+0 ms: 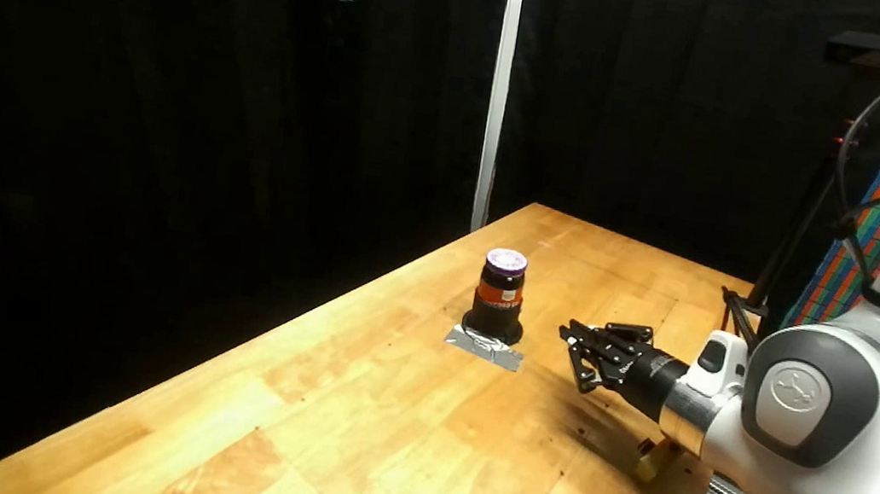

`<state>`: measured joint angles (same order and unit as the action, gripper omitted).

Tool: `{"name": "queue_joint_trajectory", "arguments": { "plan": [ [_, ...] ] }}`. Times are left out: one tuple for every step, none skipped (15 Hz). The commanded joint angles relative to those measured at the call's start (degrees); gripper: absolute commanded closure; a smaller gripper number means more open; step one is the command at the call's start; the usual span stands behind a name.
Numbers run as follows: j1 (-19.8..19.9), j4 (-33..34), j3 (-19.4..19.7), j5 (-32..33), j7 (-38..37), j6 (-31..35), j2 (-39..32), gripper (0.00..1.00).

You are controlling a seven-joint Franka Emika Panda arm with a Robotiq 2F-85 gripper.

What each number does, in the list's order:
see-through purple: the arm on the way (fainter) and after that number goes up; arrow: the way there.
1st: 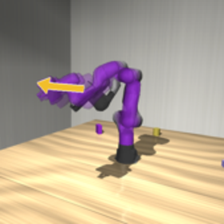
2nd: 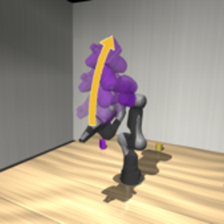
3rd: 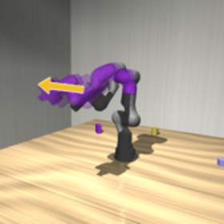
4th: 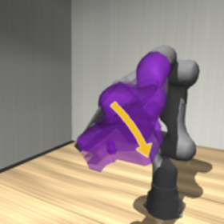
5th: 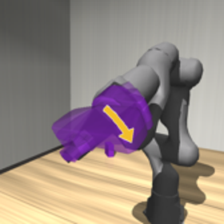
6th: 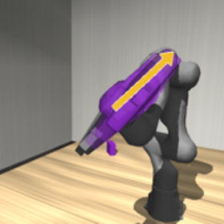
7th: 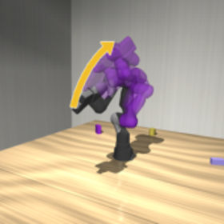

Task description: Put the elastic around the bottle

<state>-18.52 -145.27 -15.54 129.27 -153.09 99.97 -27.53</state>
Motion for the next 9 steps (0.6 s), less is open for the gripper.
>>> {"name": "queue_joint_trajectory", "arguments": {
  "plan": [
    [13.4, -3.7, -8.4, 1.7, 7.3, 15.3, 10.3, 0.49],
    [16.7, -2.9, -10.7, 0.3, 10.1, 19.8, 11.2, 0.42],
    [21.1, -2.2, -14.1, -1.9, 13.4, 24.6, 12.5, 0.33],
    [25.5, -1.4, -17.2, -4.0, 16.8, 29.6, 13.7, 0.26],
    [29.5, -0.6, -19.8, -5.9, 20.3, 34.5, 14.7, 0.17],
    [33.7, 0.3, -22.5, -8.0, 23.8, 39.5, 15.4, 0.11],
    [36.9, 1.3, -24.5, -11.1, 28.0, 44.3, 16.3, 0.04],
    [40.0, 2.2, -26.2, -14.3, 32.5, 49.0, 17.0, 0.00],
    [41.2, 2.3, -25.8, -18.6, 37.2, 53.8, 18.4, 0.00]
  ]
}}
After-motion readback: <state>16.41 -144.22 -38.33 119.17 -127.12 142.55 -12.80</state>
